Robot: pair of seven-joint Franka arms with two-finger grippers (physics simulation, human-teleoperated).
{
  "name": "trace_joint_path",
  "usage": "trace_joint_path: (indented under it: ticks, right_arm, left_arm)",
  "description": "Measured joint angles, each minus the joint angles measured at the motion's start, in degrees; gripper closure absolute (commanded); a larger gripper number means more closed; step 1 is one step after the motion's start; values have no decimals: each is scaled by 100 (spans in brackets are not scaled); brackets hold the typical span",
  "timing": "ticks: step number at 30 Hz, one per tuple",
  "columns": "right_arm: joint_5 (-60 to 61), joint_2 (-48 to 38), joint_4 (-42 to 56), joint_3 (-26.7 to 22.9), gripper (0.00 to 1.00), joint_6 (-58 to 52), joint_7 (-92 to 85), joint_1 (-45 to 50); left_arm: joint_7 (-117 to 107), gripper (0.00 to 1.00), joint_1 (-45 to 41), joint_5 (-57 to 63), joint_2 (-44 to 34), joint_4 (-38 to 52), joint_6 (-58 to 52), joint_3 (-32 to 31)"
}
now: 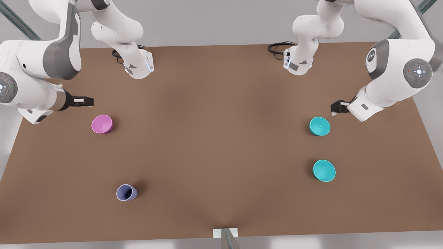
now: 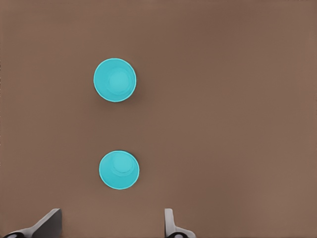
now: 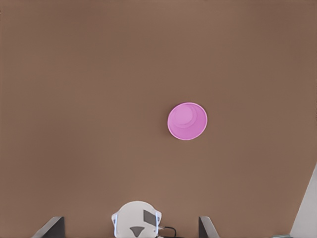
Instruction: Stack the blue bowl on the pink bowl
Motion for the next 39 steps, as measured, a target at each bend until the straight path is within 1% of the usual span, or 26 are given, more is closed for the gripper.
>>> trace_joint_path:
  ticks: [2,4,7,9,12,16,20,22,25,28,32,38,39]
  right_arm:
    - [-15,31,-13,0,0,104,9,-15]
    - [-26,336,-43,3,0,173,7,-180]
    - [-76,1174,-94,-2,0,351,-51,-999]
    - [-97,1444,-278,-2,0,599,-118,-1296]
    - [-74,1391,-1213,10,0,1256,-252,-1532]
    - [-56,464,-3386,18,0,2636,-409,-1759]
    - [-49,231,-4705,5,0,4255,-561,-2289]
    - [-46,262,-5116,-1,0,5083,-623,-2412]
    - [-44,273,-5404,0,0,5898,-682,-2516]
    - [-44,341,-5529,0,0,6350,-712,-2654]
    - [-45,550,-5723,5,0,6635,-730,-2825]
    - [-31,927,-5739,18,0,6839,-746,-2823]
    - [-27,947,-5734,22,12,6855,-749,-2812]
  left_arm:
    - [-20,0,-76,119,-26,67,78,-37]
    - [-39,0,18,188,-33,85,128,-45]
    - [-64,0,178,237,7,84,177,-44]
    - [-78,0,198,251,36,82,190,-48]
    - [-97,0,142,259,87,63,163,-53]
    - [-123,0,131,263,152,27,92,-54]
    - [-140,0,147,260,240,16,26,-46]
    - [-146,0,146,258,252,14,-7,-46]
    - [-154,0,143,257,255,21,-102,-46]
    - [-161,0,140,257,252,26,-224,-32]
    - [-169,0,146,256,255,29,-344,-28]
    - [-184,0,149,249,257,43,-456,-2]
    - [-185,0,146,247,260,46,-469,7]
